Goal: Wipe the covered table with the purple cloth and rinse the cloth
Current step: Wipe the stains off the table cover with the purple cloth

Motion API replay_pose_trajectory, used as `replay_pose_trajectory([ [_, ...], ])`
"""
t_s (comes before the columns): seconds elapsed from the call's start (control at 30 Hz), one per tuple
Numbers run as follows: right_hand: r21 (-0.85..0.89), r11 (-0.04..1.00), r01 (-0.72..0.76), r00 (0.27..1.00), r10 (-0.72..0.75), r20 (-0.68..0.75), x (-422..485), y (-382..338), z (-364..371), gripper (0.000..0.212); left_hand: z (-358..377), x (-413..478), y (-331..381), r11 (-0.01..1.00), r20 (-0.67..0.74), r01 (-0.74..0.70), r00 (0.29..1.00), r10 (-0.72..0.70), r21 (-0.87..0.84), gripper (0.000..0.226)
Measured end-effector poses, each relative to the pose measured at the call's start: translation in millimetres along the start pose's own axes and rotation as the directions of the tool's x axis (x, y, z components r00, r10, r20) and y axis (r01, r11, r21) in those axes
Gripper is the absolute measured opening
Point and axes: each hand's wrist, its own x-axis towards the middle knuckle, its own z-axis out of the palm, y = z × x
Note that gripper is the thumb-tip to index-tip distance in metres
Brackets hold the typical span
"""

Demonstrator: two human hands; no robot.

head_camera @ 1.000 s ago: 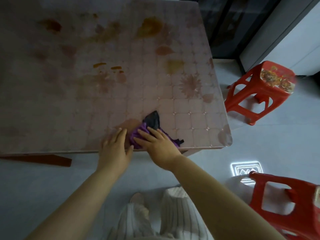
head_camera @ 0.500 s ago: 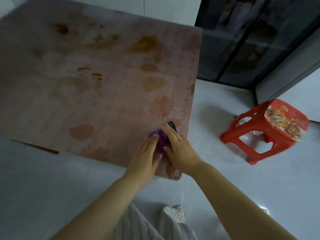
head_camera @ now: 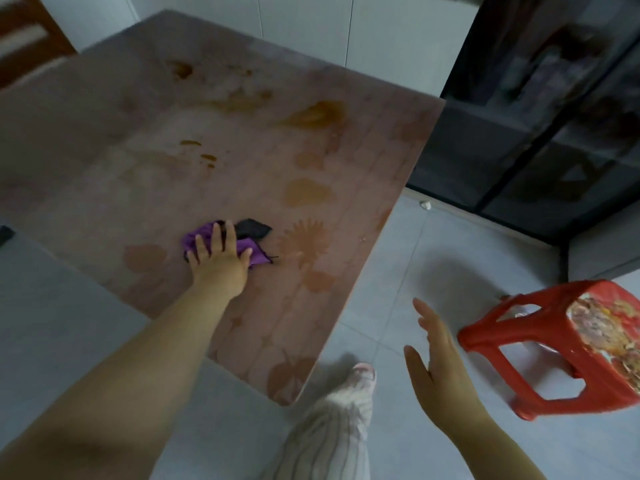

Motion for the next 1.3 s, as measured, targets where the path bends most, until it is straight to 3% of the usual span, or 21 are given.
replay_pose_trajectory([
  [0.1,-0.015,1.000,-0.007,1.000,0.007,-0.015,14.2,20.0,-18.3,0.063,3.1,6.1,22.7,0.999,-0.010,0.034,0.999,-0.034,-0.020,0.059],
  [0.2,-0.013,1.000,0.007,1.000,-0.007,0.025,38.8,33.0,-37.8,0.066,14.6,6.6,68.6,0.992,-0.069,-0.126,0.990,0.126,0.006,0.061],
  [0.3,-0.039,0.999,0.017,0.996,-0.013,0.087,66.5,40.6,-58.5,0.085,18.8,13.6,112.4,0.970,-0.060,-0.242,0.968,0.243,0.022,0.063],
  [0.5,-0.165,0.981,0.097,0.974,-0.060,0.219,145.6,51.8,-101.2,0.100,0.4,80.5,162.7,0.985,-0.033,-0.165,0.985,0.167,0.046,0.062],
  [0.57,-0.171,0.976,0.133,0.962,-0.086,0.259,169.4,49.1,-108.2,0.095,-5.5,98.8,170.2,0.994,-0.026,-0.104,0.994,0.104,0.022,0.062],
  [0.7,-0.098,0.976,0.193,0.923,-0.147,0.356,206.2,46.2,-105.3,0.061,-6.1,98.8,156.2,1.000,-0.099,-0.021,0.995,0.022,0.019,0.056],
  [0.83,-0.054,0.962,0.268,0.871,-0.218,0.441,239.2,39.9,-82.8,0.049,6.3,54.3,109.6,0.998,-0.151,0.064,0.987,-0.061,0.016,0.053],
  [0.97,-0.035,0.900,0.434,0.704,-0.314,0.637,262.0,18.1,-43.7,0.049,19.0,-22.4,89.0,0.977,-0.063,0.191,0.978,-0.198,-0.096,0.068],
  [1.07,0.061,0.821,0.567,0.474,-0.386,0.792,269.0,-12.1,-7.1,0.057,29.2,-62.0,109.9,0.899,-0.110,0.250,0.945,-0.307,-0.359,0.066],
  [1.17,0.098,0.617,0.781,0.217,-0.414,0.884,263.3,-40.8,29.6,0.072,20.1,-83.0,138.6,0.645,-0.172,0.224,0.854,-0.491,-0.731,0.052],
  [1.23,0.135,0.481,0.866,0.108,-0.444,0.890,258.1,-48.1,51.4,0.074,15.8,-91.3,151.4,0.378,-0.058,0.190,0.829,-0.556,-0.906,0.053],
  [1.27,0.150,0.440,0.886,0.068,-0.442,0.895,257.8,-47.7,60.4,0.069,16.2,-95.2,155.7,0.287,-0.020,0.174,0.824,-0.566,-0.942,0.056],
  [1.3,0.169,0.408,0.897,0.036,-0.449,0.893,259.3,-44.1,69.0,0.063,17.6,-98.7,159.2,0.262,-0.012,0.175,0.811,-0.585,-0.949,0.060],
])
